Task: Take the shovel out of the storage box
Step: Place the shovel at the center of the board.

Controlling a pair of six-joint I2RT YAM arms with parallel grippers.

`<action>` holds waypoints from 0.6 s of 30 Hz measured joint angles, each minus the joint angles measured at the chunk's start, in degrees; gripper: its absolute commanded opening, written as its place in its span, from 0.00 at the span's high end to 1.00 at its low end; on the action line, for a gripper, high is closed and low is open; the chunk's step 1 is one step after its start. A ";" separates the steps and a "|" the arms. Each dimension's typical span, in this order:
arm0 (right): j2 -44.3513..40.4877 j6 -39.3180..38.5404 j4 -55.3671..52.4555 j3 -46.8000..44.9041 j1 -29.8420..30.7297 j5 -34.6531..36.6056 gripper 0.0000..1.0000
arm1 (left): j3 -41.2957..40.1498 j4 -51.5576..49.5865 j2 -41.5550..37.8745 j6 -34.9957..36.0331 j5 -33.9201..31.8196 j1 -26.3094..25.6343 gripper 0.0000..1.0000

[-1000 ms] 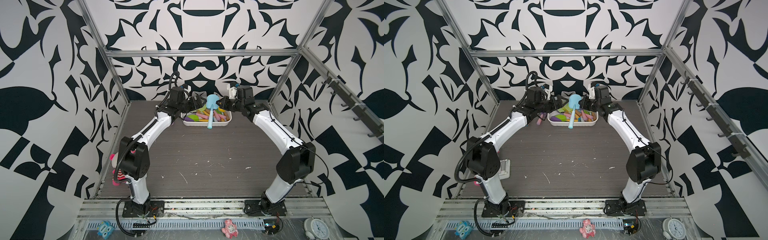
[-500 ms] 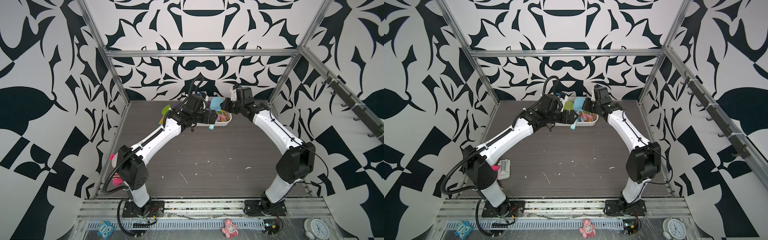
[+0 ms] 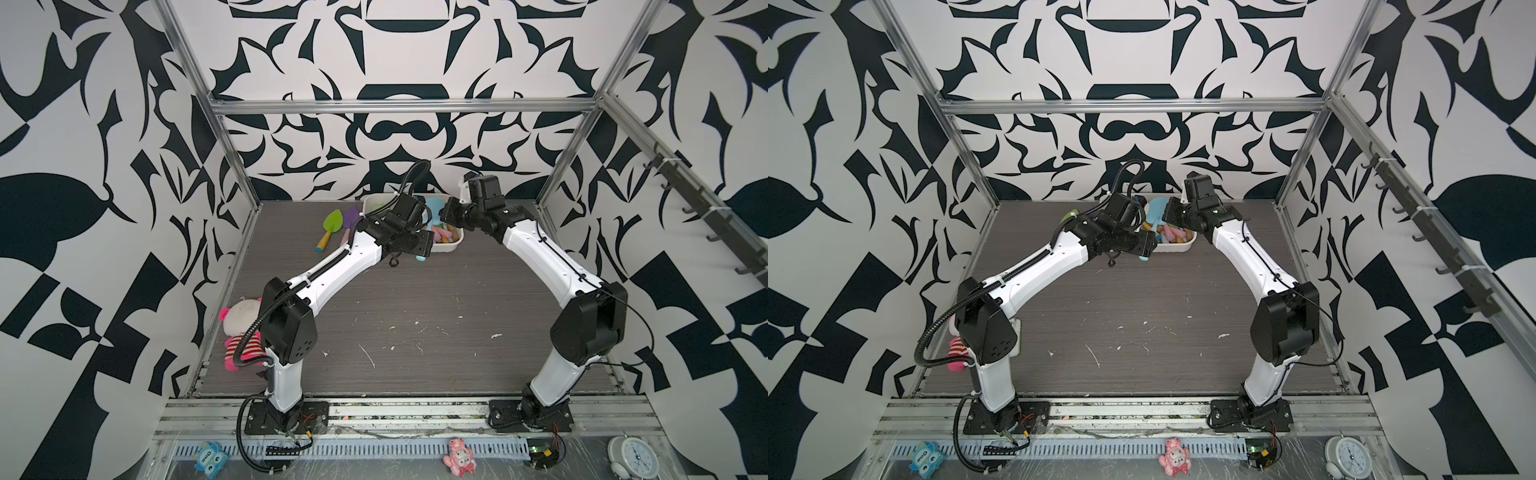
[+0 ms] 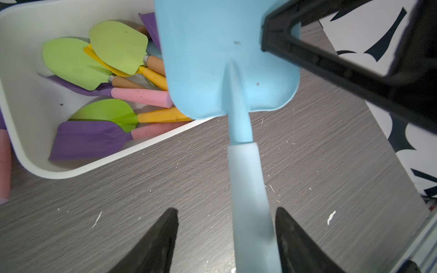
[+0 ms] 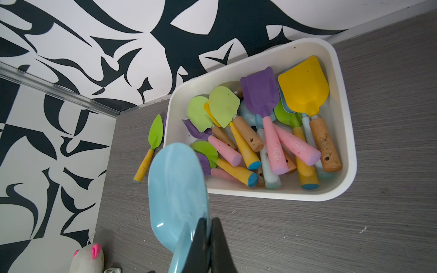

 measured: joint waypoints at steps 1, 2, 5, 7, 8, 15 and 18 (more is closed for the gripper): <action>0.00 0.04 -0.02 0.00 0.07 0.04 1.00 | 0.07 -0.09 0.15 0.04 -0.09 -0.11 0.46; 0.00 0.07 -0.04 0.00 0.13 0.15 1.00 | 0.15 -0.22 0.26 0.20 -0.26 -0.26 0.49; 0.00 0.11 -0.07 0.00 0.39 0.26 1.00 | 0.24 -0.52 0.35 0.66 -0.85 -0.79 0.60; 0.00 0.13 -0.24 0.00 0.52 0.39 1.00 | 0.24 -0.61 0.35 0.74 -1.09 -1.01 0.68; 0.00 0.20 -0.33 0.00 0.52 0.39 1.00 | 0.24 -0.68 0.35 0.74 -1.14 -1.09 0.73; -0.02 1.73 -0.66 0.02 0.63 0.85 1.00 | 0.24 -1.31 0.59 0.46 -2.78 -1.05 0.91; -0.02 1.84 -0.85 0.02 0.63 0.74 0.99 | 0.24 -1.36 0.59 0.59 -2.86 -1.07 0.94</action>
